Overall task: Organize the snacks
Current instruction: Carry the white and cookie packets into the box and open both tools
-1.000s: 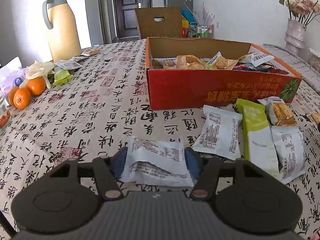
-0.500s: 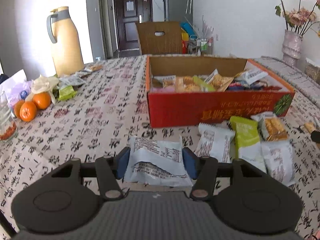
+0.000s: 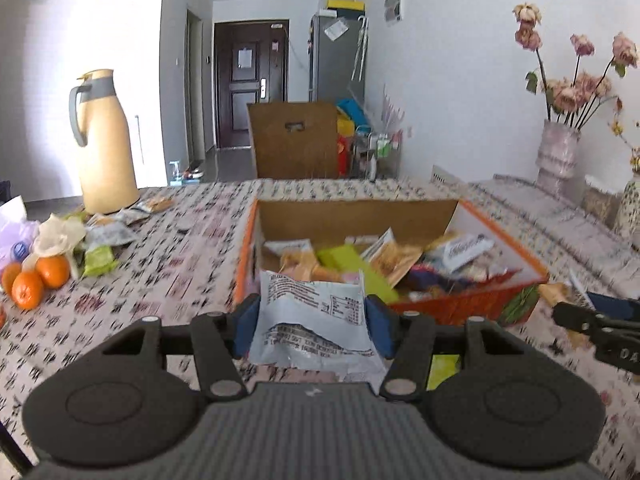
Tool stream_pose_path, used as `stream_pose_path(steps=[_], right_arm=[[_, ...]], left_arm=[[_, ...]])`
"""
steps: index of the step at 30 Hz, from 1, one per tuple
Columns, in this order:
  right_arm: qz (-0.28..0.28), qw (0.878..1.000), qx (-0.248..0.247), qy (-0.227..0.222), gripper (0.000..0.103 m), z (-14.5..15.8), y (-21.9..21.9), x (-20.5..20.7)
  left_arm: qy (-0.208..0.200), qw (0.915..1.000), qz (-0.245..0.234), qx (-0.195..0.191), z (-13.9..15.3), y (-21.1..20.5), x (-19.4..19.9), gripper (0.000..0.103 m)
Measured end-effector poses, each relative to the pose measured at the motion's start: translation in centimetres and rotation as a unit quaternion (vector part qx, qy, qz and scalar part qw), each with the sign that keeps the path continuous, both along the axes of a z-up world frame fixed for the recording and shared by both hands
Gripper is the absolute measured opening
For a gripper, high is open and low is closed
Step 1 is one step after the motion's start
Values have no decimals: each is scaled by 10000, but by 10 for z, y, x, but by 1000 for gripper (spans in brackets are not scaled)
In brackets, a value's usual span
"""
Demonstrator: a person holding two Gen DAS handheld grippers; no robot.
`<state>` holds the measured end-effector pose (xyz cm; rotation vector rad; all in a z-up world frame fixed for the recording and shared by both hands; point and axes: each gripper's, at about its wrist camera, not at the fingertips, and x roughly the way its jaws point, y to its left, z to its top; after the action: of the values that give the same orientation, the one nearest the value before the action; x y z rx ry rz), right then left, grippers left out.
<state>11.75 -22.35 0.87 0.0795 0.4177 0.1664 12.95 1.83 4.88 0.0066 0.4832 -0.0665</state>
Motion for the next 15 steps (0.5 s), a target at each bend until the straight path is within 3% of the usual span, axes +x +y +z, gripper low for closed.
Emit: stream_pose_path(steps=[15], right_arm=[[144,9987,-177,-453,49,36,27,85]], left_arm=[[-231,9997,-3,-81,21,-31,63,58]])
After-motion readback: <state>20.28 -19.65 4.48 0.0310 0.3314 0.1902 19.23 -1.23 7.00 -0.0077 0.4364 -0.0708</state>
